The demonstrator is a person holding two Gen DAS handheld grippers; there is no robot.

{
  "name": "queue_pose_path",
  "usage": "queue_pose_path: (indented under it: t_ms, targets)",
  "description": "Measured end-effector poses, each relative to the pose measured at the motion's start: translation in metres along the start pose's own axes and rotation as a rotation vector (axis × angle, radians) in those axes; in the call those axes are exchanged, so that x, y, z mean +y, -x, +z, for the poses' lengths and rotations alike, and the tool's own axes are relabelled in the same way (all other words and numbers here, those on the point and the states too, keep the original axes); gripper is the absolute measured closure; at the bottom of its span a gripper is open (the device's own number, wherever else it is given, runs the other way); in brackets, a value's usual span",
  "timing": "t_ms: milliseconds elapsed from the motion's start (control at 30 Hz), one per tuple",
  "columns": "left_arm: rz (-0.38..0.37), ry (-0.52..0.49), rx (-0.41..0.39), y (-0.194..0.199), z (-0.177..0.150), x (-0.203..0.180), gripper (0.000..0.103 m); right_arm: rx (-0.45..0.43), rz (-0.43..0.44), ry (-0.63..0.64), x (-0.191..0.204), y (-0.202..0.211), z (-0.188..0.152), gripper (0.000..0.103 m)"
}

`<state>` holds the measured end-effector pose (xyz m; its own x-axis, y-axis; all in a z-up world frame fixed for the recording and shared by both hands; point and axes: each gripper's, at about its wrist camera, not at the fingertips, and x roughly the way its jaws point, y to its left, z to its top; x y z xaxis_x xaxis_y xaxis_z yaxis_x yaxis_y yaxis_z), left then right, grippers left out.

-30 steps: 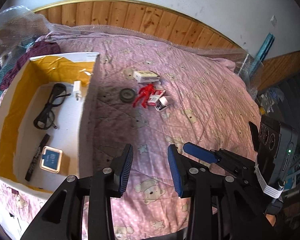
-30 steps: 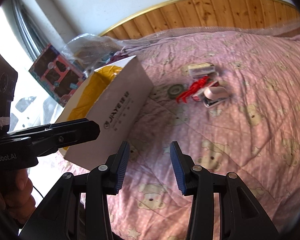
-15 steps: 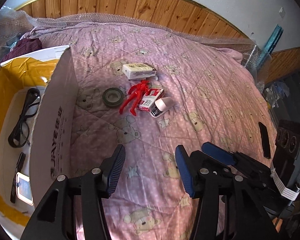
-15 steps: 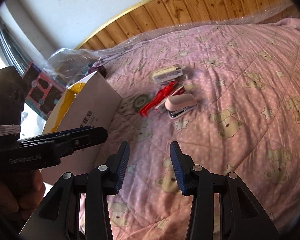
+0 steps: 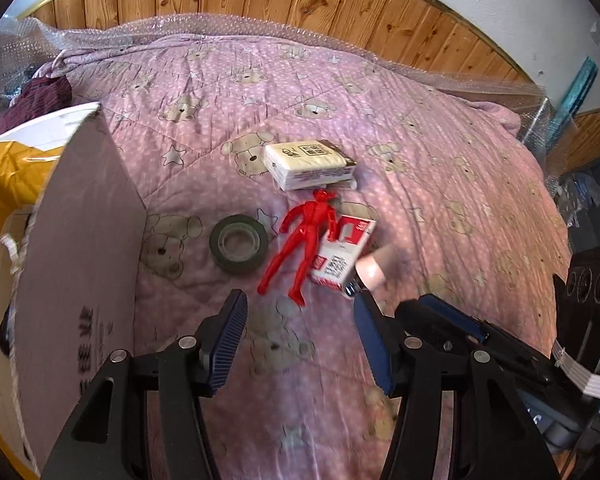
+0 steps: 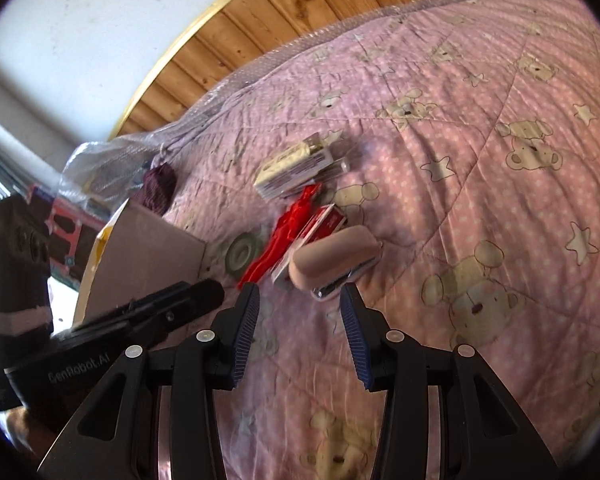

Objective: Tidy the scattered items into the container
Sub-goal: 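Grasp the red toy figure with the left gripper while the right gripper grasps the beige stapler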

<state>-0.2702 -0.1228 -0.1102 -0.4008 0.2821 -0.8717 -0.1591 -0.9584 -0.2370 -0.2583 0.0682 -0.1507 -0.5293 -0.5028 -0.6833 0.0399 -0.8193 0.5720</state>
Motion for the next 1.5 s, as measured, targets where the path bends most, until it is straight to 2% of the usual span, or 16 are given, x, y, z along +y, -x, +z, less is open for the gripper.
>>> queue_pose_path:
  t_ms: [133,233,367,467,533,600,733,800,933,1067,1167,1300,1433,1500]
  targets:
    - [0.010,0.026,0.005,-0.018,0.006,0.006,0.046,0.005,-0.026,-0.025,-0.009,-0.016,0.011,0.057]
    - [0.006,0.032,0.023,-0.034,0.011,0.008,0.046,-0.005,-0.060,0.005,-0.013,-0.020,0.018,0.055]
    - [-0.004,0.031,0.067,-0.059,0.013,0.007,0.046,-0.025,-0.154,0.071,-0.012,-0.015,0.024,0.055]
    - [0.005,-0.007,0.043,-0.063,0.016,-0.001,0.044,-0.019,-0.172,0.067,-0.012,-0.018,0.028,0.051]
    - [0.009,-0.026,0.027,-0.067,0.018,-0.004,0.045,-0.023,-0.171,0.044,-0.014,-0.021,0.031,0.050]
    - [0.004,-0.024,0.015,-0.070,0.021,-0.002,0.046,-0.013,-0.172,0.021,-0.016,-0.028,0.036,0.041]
    - [-0.041,-0.053,0.007,-0.070,0.019,-0.007,0.072,0.038,-0.148,0.018,-0.018,-0.048,0.040,0.042]
    - [-0.025,-0.081,-0.002,-0.067,0.017,-0.013,0.076,0.045,-0.122,0.021,-0.021,-0.047,0.039,0.044]
    - [-0.071,-0.060,0.025,-0.062,0.005,-0.014,0.078,0.031,-0.118,0.027,-0.033,-0.029,0.034,0.049]
    - [-0.107,-0.010,0.046,-0.057,-0.004,-0.004,0.078,0.015,-0.141,0.028,-0.043,-0.013,0.026,0.050]
    - [-0.096,-0.007,0.042,-0.057,-0.005,-0.007,0.078,0.013,-0.140,0.024,-0.046,-0.008,0.023,0.050]
    - [-0.050,0.011,0.026,-0.054,-0.008,-0.001,0.090,0.011,-0.128,0.020,-0.045,-0.005,0.019,0.050]
    - [-0.036,0.056,0.048,-0.058,-0.008,0.010,0.087,0.016,-0.120,0.029,-0.042,-0.008,0.014,0.050]
    - [-0.063,0.066,0.040,-0.060,-0.005,0.011,0.080,0.017,-0.115,0.036,-0.040,-0.009,0.011,0.050]
